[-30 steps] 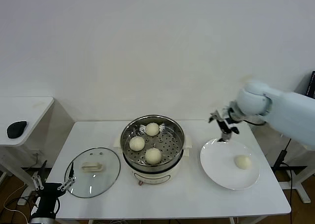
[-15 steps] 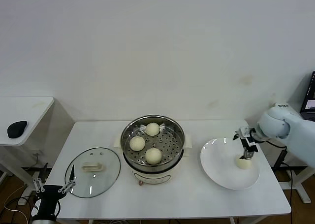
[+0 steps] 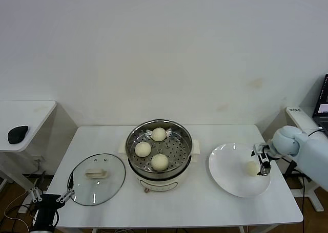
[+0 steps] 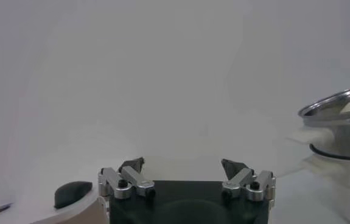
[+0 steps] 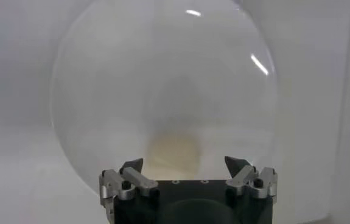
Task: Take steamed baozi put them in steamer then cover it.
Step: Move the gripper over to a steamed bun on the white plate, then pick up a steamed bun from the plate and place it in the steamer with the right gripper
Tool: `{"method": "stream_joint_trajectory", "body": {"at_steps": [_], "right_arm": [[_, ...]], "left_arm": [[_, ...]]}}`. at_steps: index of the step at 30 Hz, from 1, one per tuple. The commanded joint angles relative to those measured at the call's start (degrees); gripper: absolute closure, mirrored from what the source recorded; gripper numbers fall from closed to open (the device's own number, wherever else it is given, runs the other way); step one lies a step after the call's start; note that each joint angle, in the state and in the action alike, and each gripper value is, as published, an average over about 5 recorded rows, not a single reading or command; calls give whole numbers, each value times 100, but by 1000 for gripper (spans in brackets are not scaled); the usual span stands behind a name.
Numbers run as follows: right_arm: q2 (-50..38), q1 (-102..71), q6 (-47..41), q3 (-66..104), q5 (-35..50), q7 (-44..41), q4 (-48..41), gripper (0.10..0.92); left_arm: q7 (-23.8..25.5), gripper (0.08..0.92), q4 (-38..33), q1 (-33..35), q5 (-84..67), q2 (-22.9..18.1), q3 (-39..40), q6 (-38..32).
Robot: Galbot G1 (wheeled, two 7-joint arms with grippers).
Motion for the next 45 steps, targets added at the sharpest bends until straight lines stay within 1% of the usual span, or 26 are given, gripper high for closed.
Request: {"method": "stream_joint_trajectory", "body": {"at_steps": [1,10,23,31,35,39,45], "right_arm": [[282,-398,74,352,-259,65,-476,203],[397,-444,3,427,-329,57,-541,214],[321,-409,-55,470,-334,-32,-489,342],[166,-254,-84,368,-217,-137,-307,399],[-60,241,-158,-86,57,-180,6,423],[-304,1088,-318,-673,474,-238,517,431],[-339,2766,-720,-1583,1392,-289,1275,439]], "left_arm": [[-3,177,-2,11,-1,4,-9,-8],[-2,177,11,-9,6,-7,2,-4],[-3,177,38,-30,-4,9,-8,-14],[-4,177,5,-26,-5,-2,4,-16],[-4,177,-8,-44,-12,12,10,-16],[-5,177,-14,-84,-43,46,8,-14],[-6,177,-37,-120,-56,76,48,5]]}}
